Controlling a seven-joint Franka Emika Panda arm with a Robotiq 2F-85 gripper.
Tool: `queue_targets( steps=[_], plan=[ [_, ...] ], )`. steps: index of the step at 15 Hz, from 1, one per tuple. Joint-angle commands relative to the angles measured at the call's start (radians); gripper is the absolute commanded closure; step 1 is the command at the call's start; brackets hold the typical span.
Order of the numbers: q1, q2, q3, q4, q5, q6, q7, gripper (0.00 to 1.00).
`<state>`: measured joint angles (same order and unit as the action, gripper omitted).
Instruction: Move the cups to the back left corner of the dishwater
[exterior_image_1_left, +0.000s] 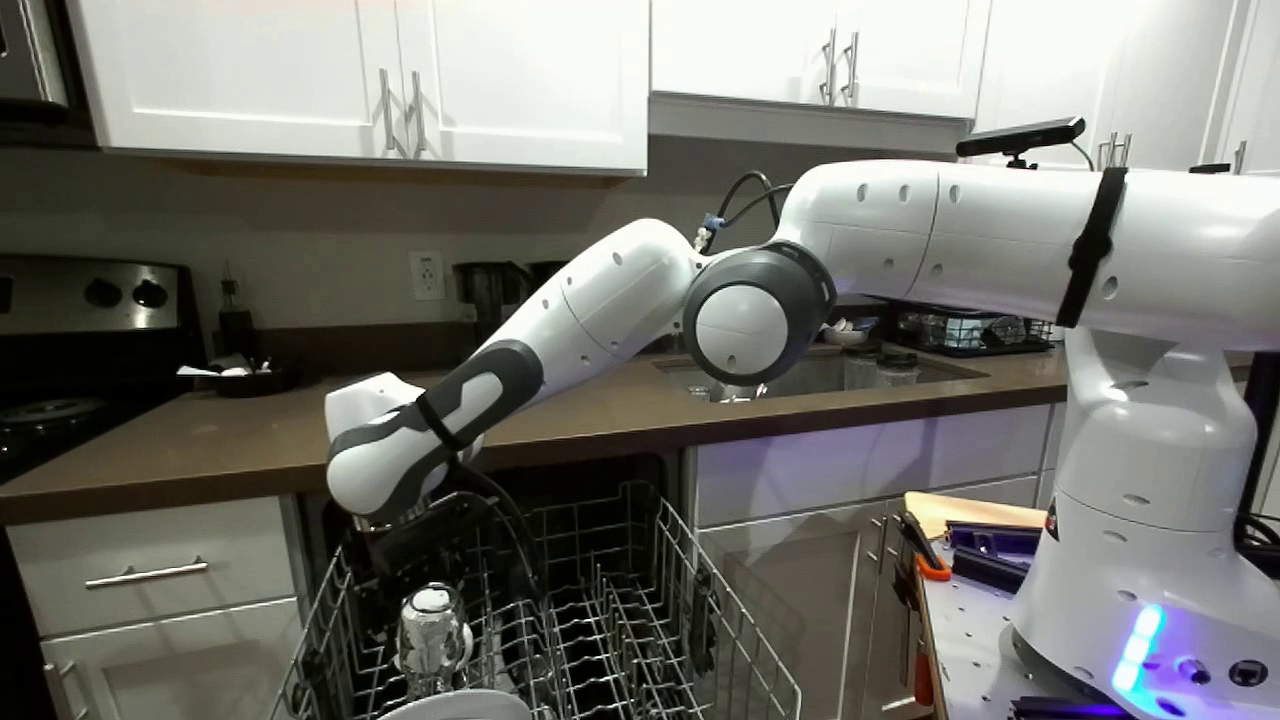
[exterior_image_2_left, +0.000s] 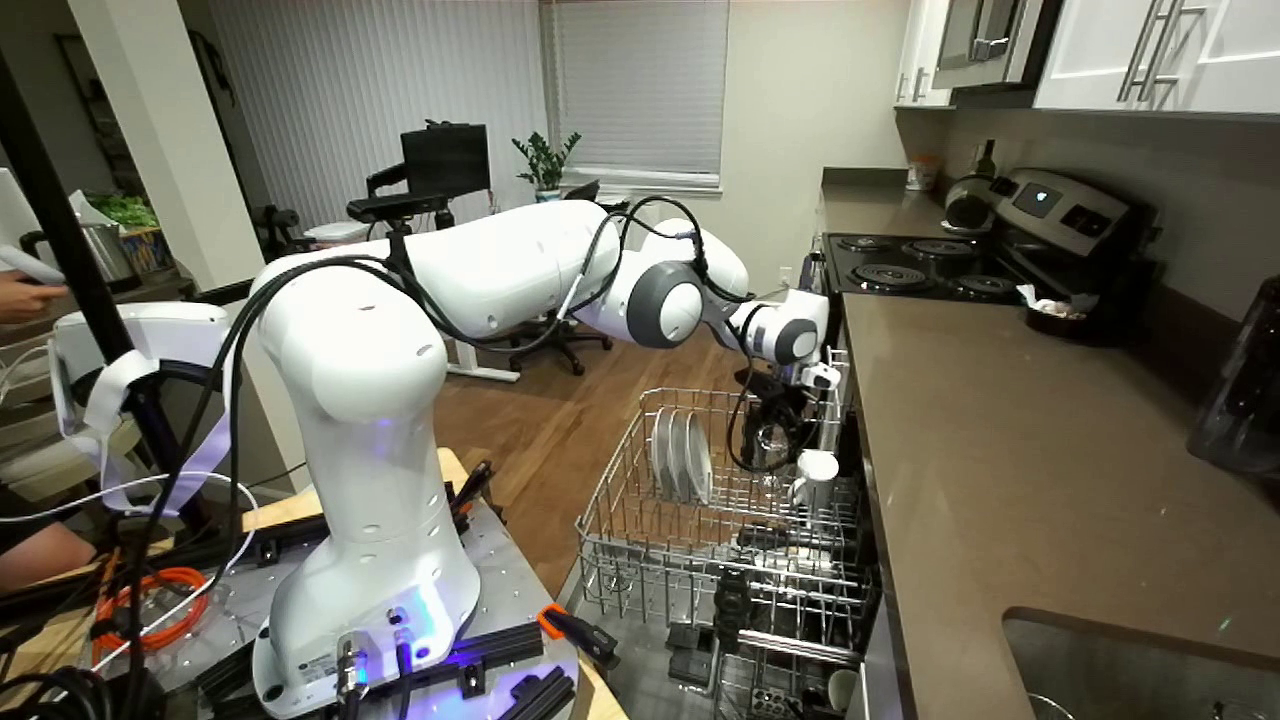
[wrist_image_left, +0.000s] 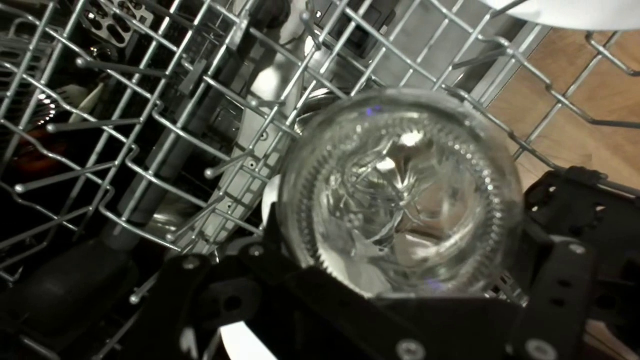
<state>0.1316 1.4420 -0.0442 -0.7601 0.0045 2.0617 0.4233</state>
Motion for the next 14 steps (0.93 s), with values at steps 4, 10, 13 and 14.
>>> queue_targets(
  steps=[4,10,13,14],
  plan=[
    [0.006,-0.031,-0.014,0.011,-0.016,-0.057,-0.008,0.00],
    [0.008,-0.068,-0.026,-0.001,-0.016,-0.086,-0.001,0.00],
    [0.012,-0.089,-0.037,-0.011,-0.017,-0.095,0.007,0.00],
    [0.013,-0.098,-0.039,-0.016,-0.017,-0.097,0.008,0.00]
  ],
)
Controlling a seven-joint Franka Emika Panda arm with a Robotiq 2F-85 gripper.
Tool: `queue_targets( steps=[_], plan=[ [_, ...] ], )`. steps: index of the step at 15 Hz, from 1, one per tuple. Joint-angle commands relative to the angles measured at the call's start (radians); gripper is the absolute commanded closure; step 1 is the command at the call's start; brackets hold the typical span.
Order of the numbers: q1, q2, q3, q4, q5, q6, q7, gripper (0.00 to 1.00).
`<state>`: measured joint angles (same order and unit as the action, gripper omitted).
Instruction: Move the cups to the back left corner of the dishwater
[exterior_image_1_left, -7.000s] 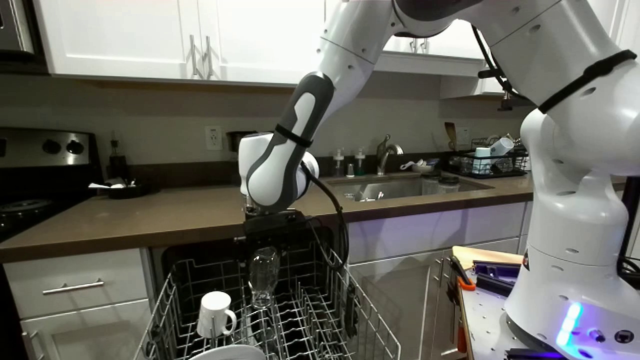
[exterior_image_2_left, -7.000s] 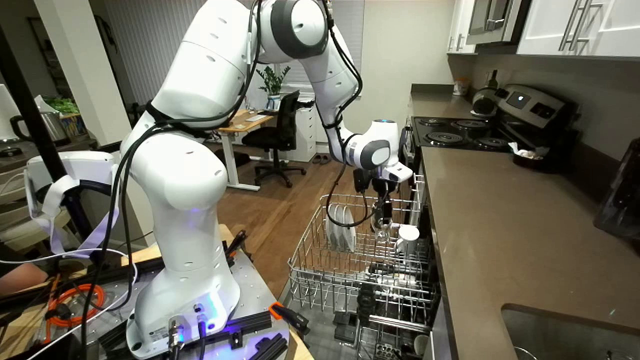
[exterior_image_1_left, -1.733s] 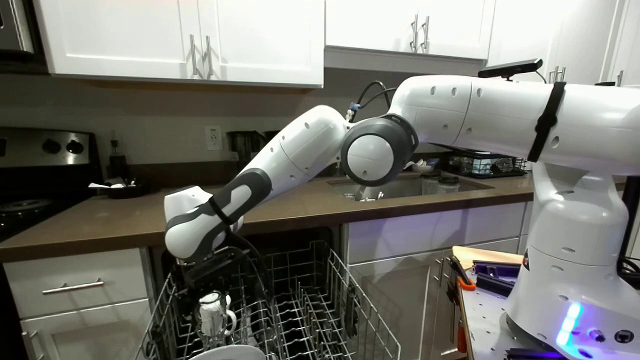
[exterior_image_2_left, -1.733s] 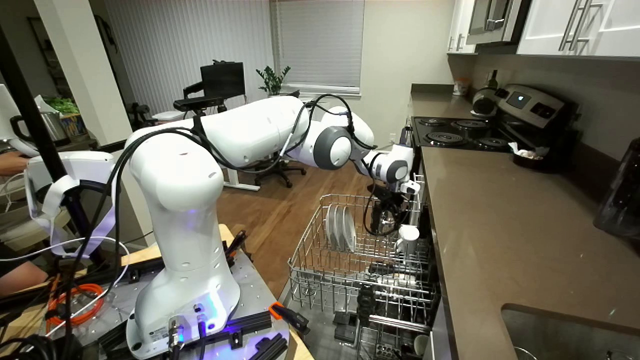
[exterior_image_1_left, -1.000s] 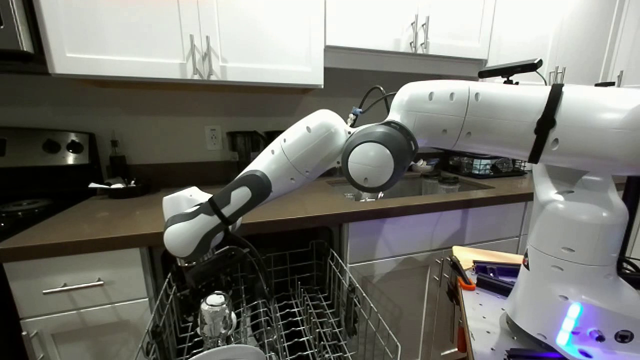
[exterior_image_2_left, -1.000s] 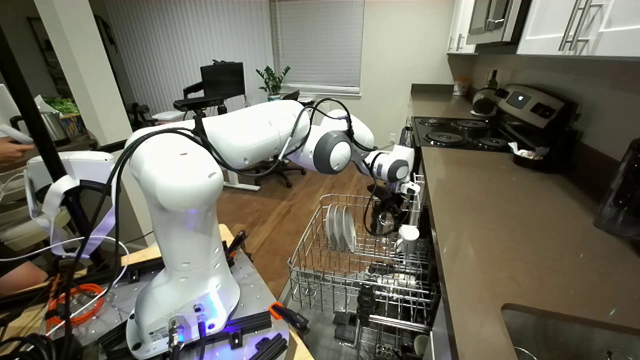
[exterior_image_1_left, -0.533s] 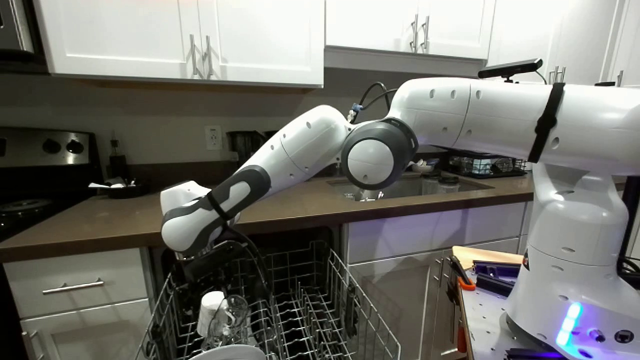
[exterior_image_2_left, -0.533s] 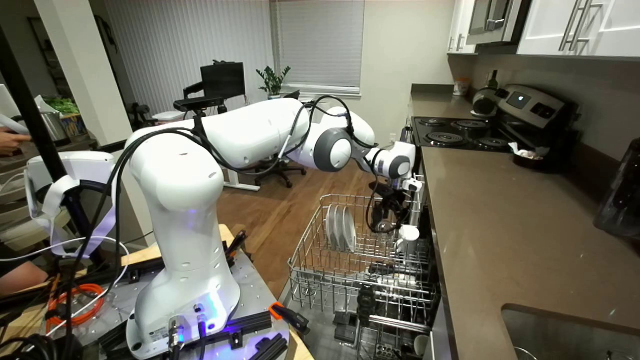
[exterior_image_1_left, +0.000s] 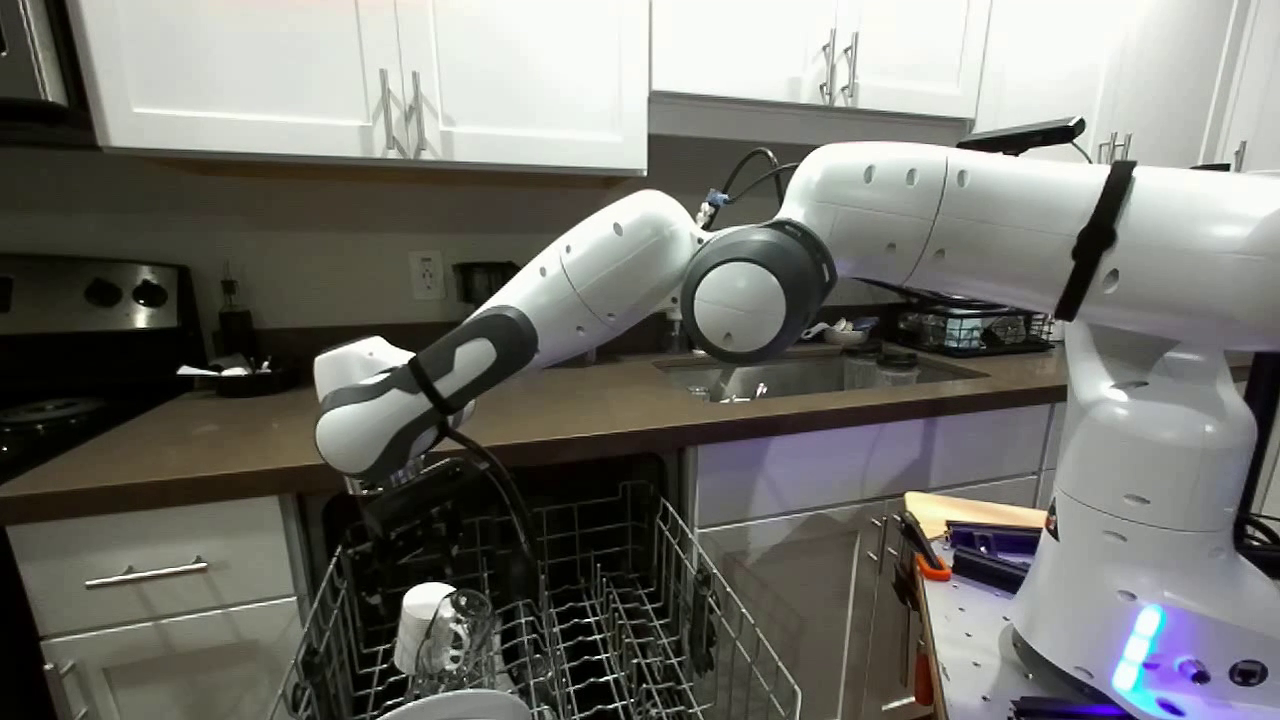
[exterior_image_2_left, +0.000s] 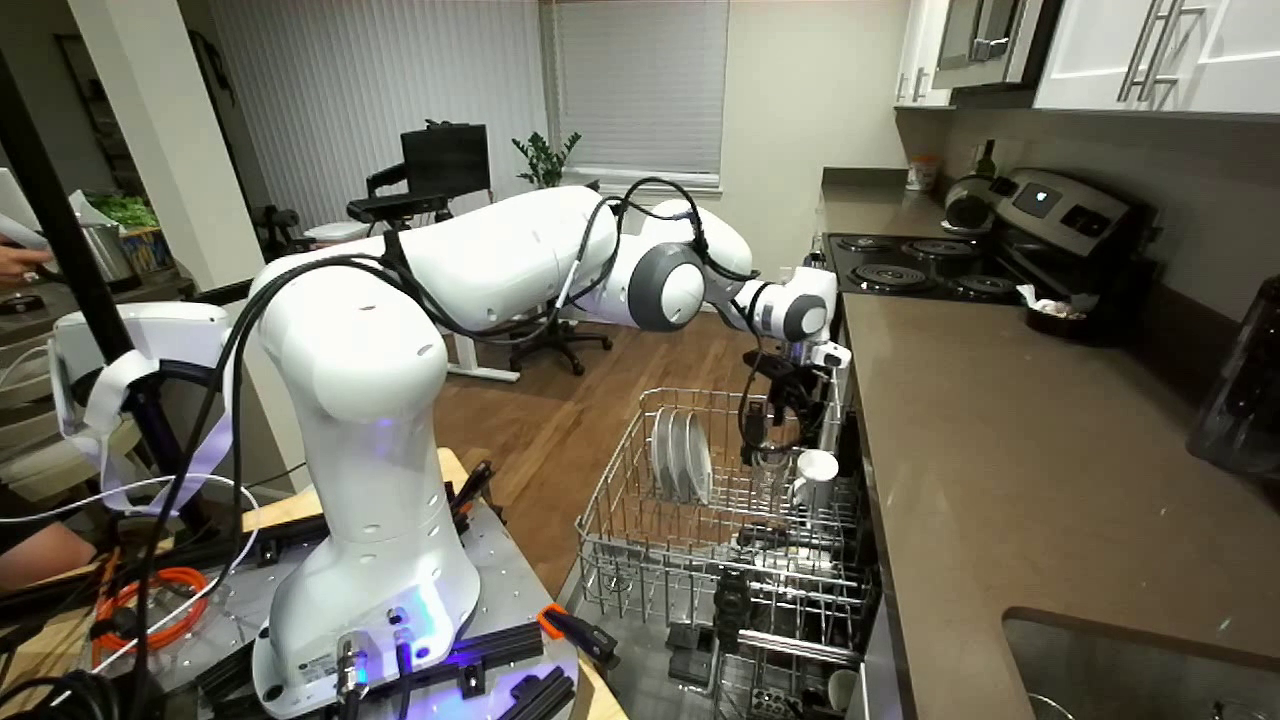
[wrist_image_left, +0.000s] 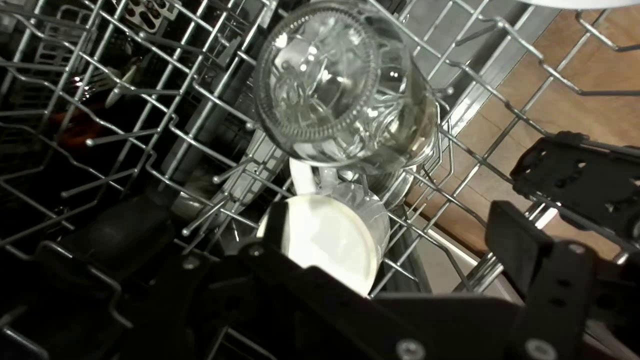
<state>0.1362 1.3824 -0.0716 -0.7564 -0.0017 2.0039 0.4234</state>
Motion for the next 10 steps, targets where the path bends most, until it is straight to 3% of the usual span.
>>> queue_targets(
  steps=[1,5,10],
  plan=[
    [0.010,-0.049,-0.015,-0.028,-0.010,-0.039,0.015,0.00],
    [0.029,-0.111,-0.034,-0.094,-0.016,-0.021,0.045,0.00],
    [0.089,-0.258,-0.082,-0.305,-0.020,0.086,0.122,0.00]
  ],
)
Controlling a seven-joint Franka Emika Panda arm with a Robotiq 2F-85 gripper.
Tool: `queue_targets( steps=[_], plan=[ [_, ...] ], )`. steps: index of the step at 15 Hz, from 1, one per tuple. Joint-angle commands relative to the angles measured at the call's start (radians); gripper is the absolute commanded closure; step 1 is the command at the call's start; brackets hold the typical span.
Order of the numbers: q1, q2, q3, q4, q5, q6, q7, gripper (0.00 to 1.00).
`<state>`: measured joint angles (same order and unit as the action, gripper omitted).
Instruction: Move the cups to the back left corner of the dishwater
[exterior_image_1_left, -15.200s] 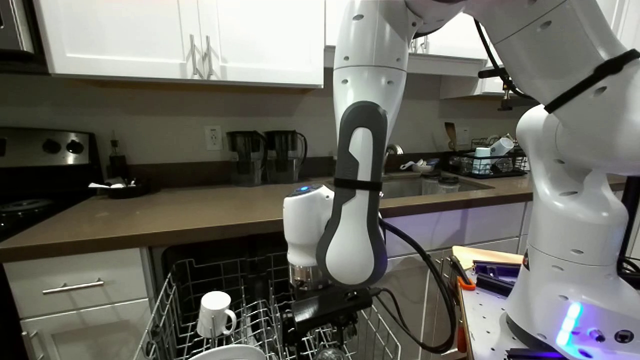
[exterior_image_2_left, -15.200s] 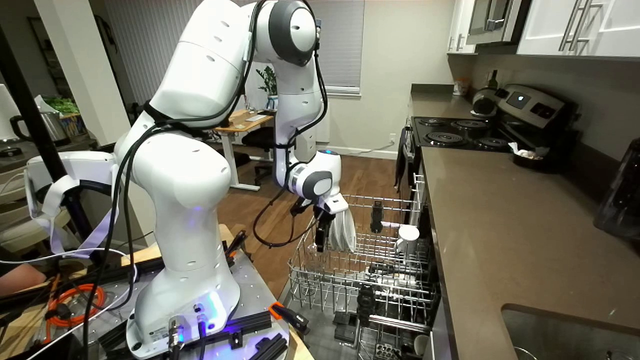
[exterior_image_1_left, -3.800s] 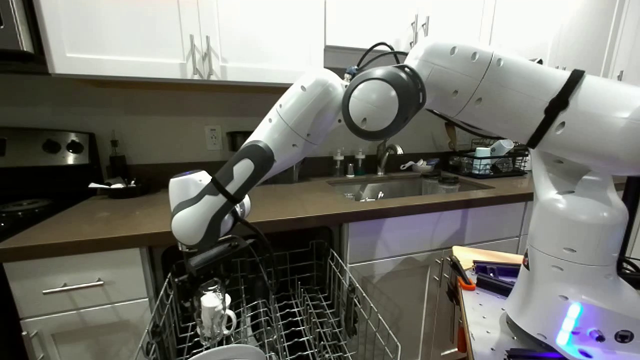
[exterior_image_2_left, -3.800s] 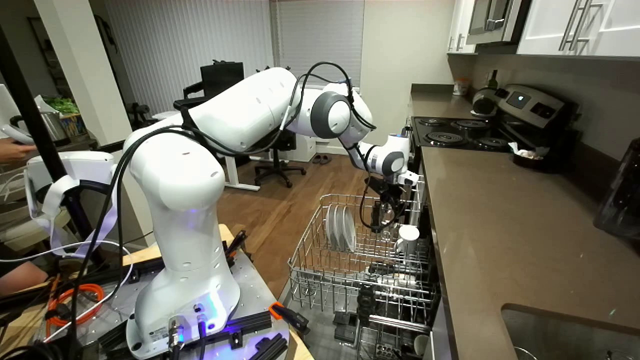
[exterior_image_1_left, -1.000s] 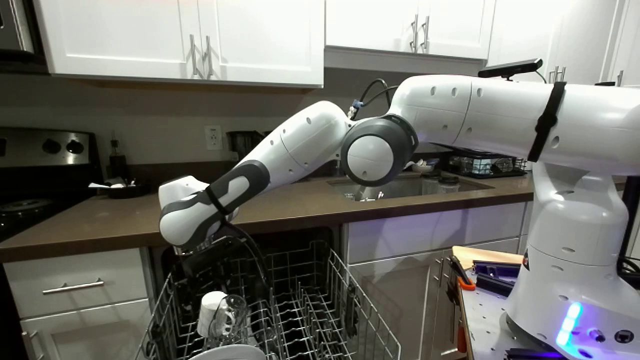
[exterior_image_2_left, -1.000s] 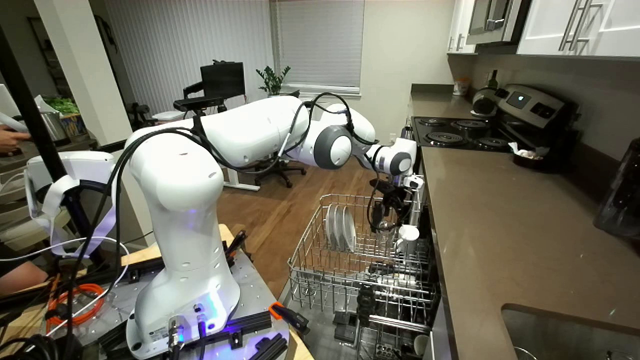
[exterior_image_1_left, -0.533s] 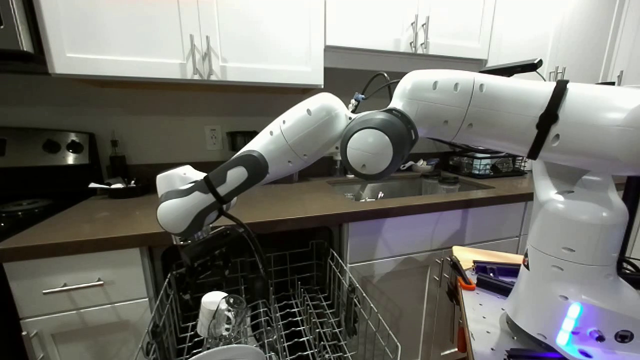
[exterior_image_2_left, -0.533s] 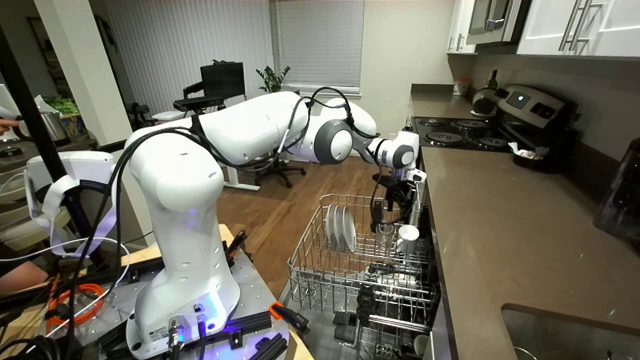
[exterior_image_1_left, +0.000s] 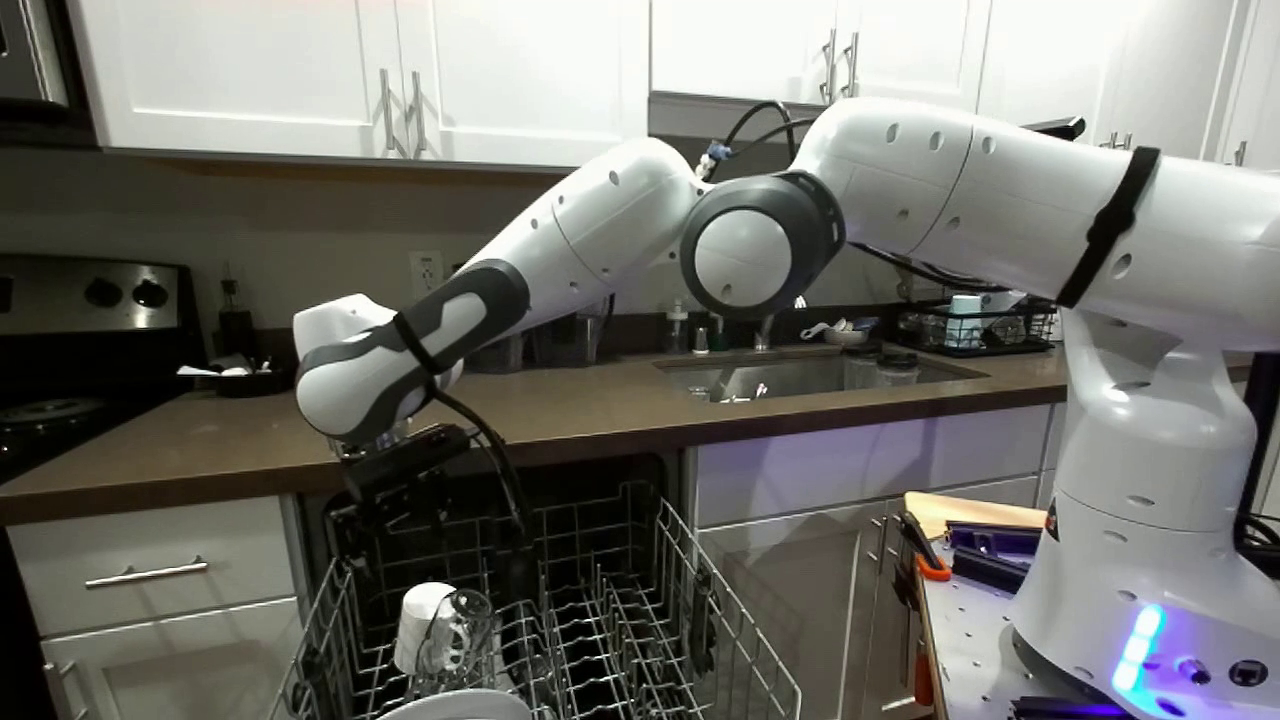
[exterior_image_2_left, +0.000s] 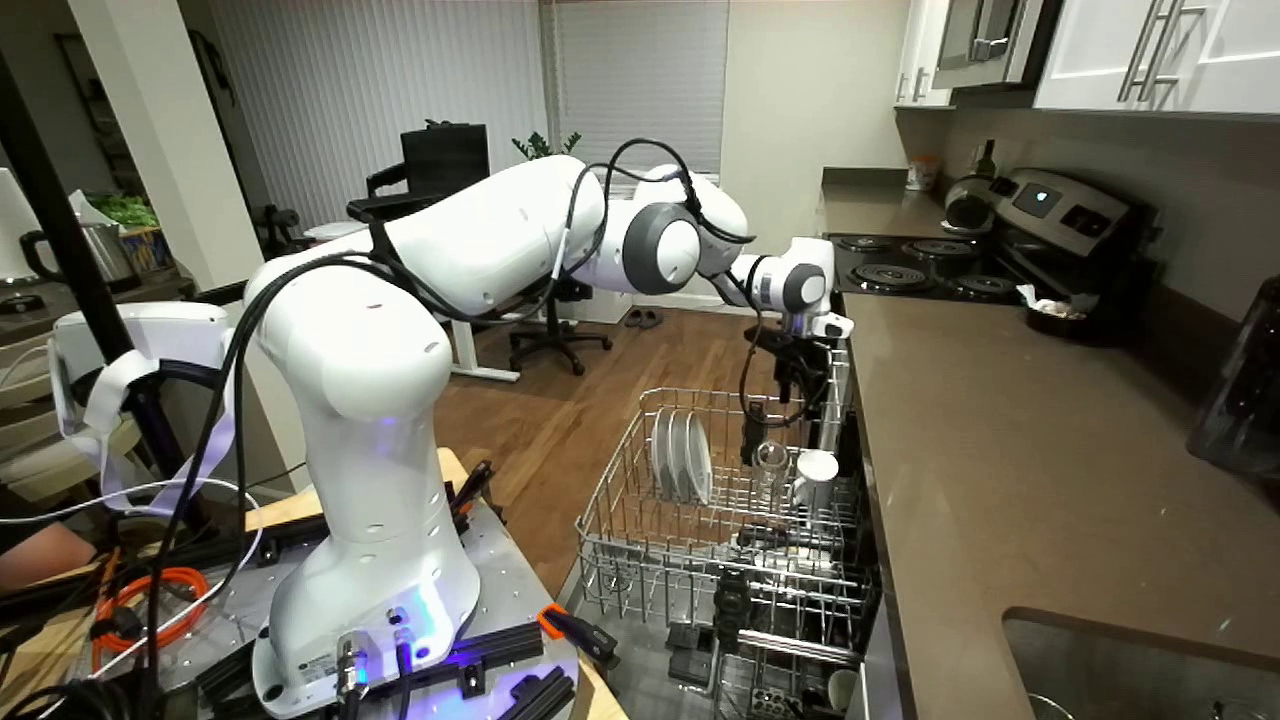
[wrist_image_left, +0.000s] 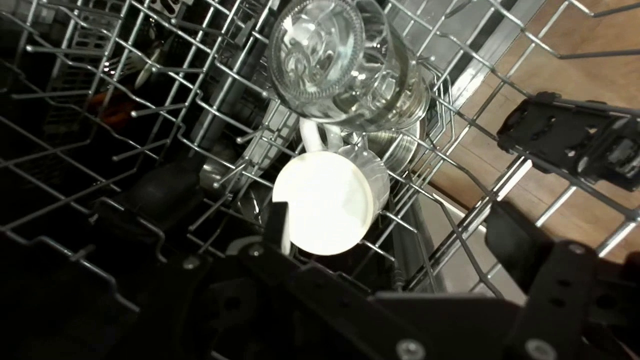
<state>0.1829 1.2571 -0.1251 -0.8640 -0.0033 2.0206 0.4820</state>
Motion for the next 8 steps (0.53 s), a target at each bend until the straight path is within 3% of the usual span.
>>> queue_targets(
  steps=[1,8],
  plan=[
    [0.055,-0.159,-0.037,-0.238,-0.018,0.096,0.078,0.00],
    [0.120,-0.325,-0.068,-0.546,-0.057,0.348,0.122,0.00]
  ],
)
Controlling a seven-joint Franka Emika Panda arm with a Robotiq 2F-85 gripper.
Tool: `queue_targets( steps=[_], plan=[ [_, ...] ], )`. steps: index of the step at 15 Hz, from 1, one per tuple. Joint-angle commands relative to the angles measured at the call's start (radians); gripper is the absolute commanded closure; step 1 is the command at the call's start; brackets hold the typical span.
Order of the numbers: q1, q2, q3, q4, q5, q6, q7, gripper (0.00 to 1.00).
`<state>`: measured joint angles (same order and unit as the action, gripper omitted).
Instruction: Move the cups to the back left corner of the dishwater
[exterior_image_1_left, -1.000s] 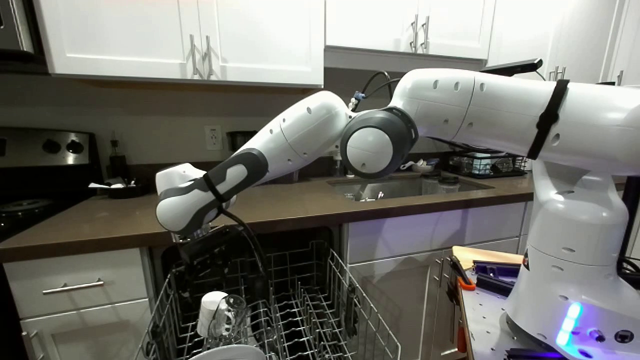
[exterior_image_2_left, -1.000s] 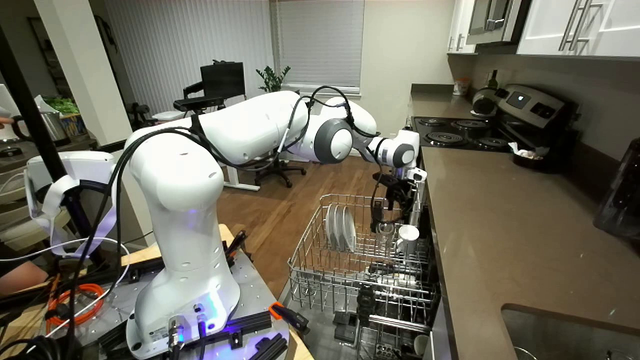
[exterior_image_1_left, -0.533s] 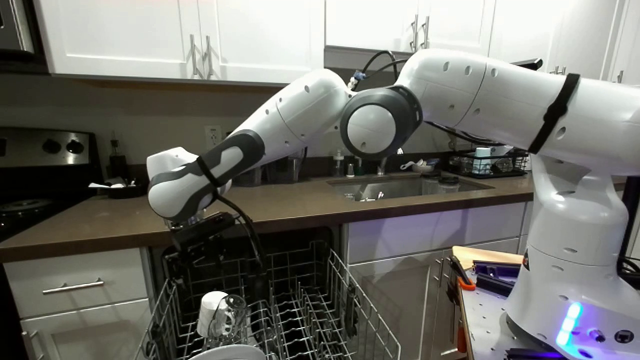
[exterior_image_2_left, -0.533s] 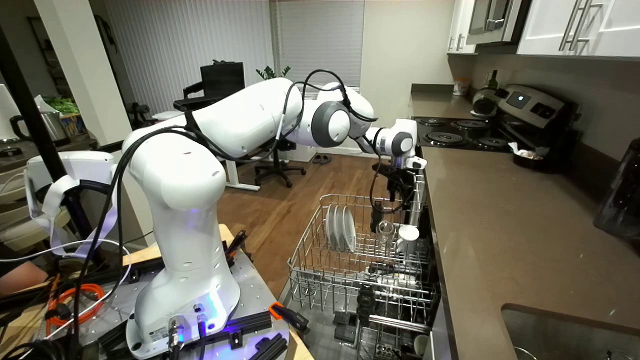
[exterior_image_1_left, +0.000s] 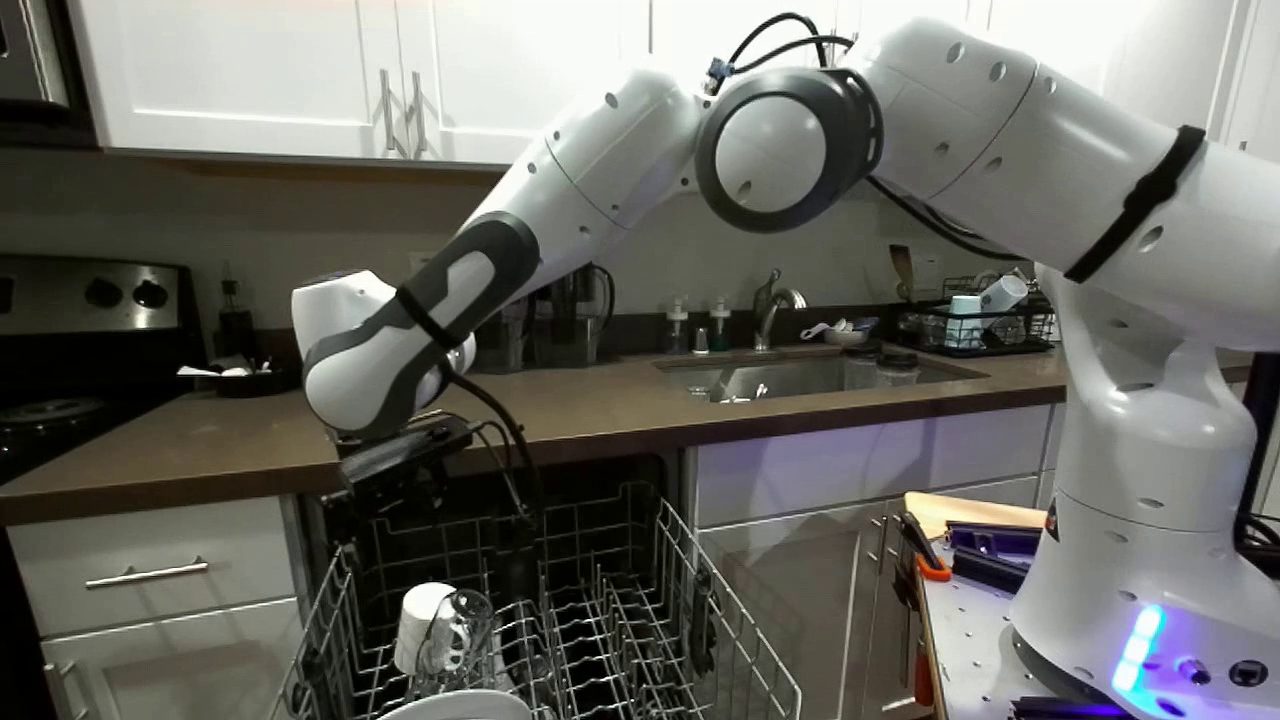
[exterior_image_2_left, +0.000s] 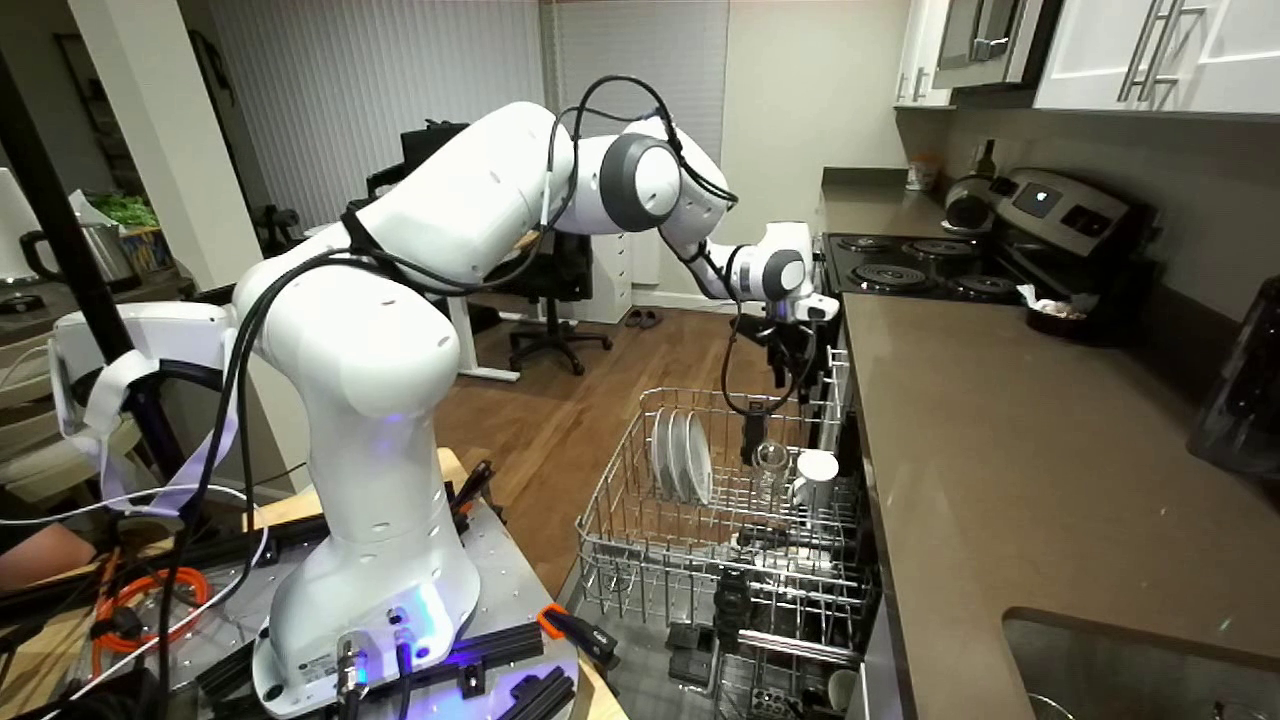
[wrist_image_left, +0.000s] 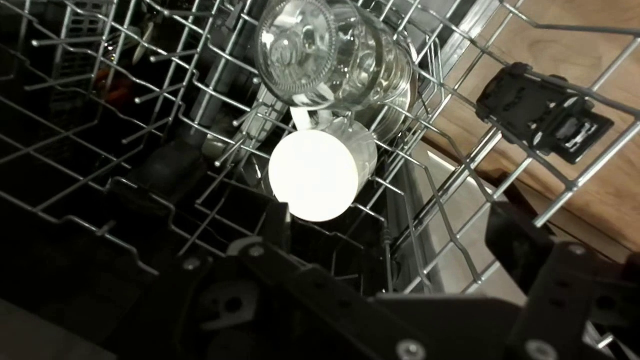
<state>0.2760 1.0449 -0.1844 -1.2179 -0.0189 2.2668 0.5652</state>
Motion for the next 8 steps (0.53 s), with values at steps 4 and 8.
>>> queue_targets(
  steps=[4,8],
  plan=[
    [0.040,-0.207,-0.002,-0.378,-0.046,0.240,0.025,0.00],
    [0.050,-0.310,0.001,-0.575,-0.038,0.370,0.011,0.00]
  ],
)
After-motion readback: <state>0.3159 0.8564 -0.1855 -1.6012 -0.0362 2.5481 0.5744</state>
